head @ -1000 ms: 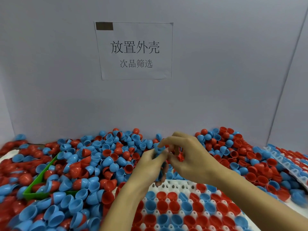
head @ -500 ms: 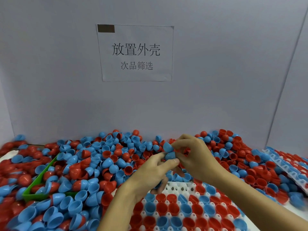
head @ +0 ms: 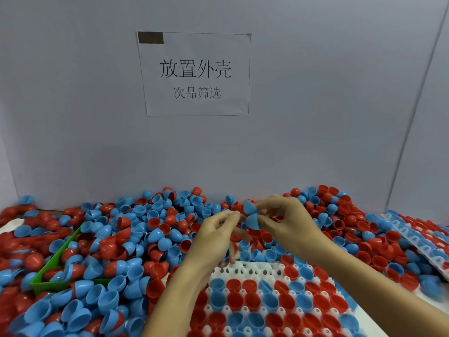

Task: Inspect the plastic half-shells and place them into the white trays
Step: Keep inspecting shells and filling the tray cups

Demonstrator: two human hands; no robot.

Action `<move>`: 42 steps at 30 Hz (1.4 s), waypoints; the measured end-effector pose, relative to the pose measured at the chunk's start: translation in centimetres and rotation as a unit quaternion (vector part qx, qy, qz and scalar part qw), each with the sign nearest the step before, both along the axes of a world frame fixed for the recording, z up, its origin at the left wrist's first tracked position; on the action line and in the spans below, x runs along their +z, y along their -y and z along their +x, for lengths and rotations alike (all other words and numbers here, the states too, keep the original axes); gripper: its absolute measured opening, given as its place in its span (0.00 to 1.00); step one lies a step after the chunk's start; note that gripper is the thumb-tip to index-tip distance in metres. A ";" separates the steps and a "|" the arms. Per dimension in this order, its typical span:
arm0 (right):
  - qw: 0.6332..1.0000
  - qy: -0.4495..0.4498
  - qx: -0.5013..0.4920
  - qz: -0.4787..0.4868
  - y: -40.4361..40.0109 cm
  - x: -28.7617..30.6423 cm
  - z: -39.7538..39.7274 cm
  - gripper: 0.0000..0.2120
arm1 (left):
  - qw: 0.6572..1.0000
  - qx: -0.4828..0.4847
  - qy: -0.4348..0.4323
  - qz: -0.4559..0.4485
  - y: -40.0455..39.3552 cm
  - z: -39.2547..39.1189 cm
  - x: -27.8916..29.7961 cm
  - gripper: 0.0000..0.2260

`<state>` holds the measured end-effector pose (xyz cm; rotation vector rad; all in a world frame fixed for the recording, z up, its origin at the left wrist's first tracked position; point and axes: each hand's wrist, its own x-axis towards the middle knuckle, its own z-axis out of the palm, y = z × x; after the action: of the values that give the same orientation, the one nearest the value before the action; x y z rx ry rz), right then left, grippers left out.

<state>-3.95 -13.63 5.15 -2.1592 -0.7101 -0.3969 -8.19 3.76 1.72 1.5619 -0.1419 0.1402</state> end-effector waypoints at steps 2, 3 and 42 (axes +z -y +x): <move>0.999 -0.001 -0.030 -0.027 0.6 0.1 0.6 0.07 | 0.999 0.029 -0.023 -0.017 -0.1 0.3 -0.1 0.14; 0.998 -0.009 -0.039 -0.054 0.9 0.1 1.0 0.06 | 0.998 0.041 -0.032 -0.027 -0.2 0.5 -0.2 0.15; 0.932 -0.023 0.001 -0.363 -0.3 -3.3 -0.7 0.08 | 0.970 0.091 -0.063 -0.217 -2.6 0.0 1.0 0.14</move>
<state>-4.62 -13.34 1.85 -2.8444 -0.9324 -0.0728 -8.20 6.34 2.73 1.1388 0.1277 0.2018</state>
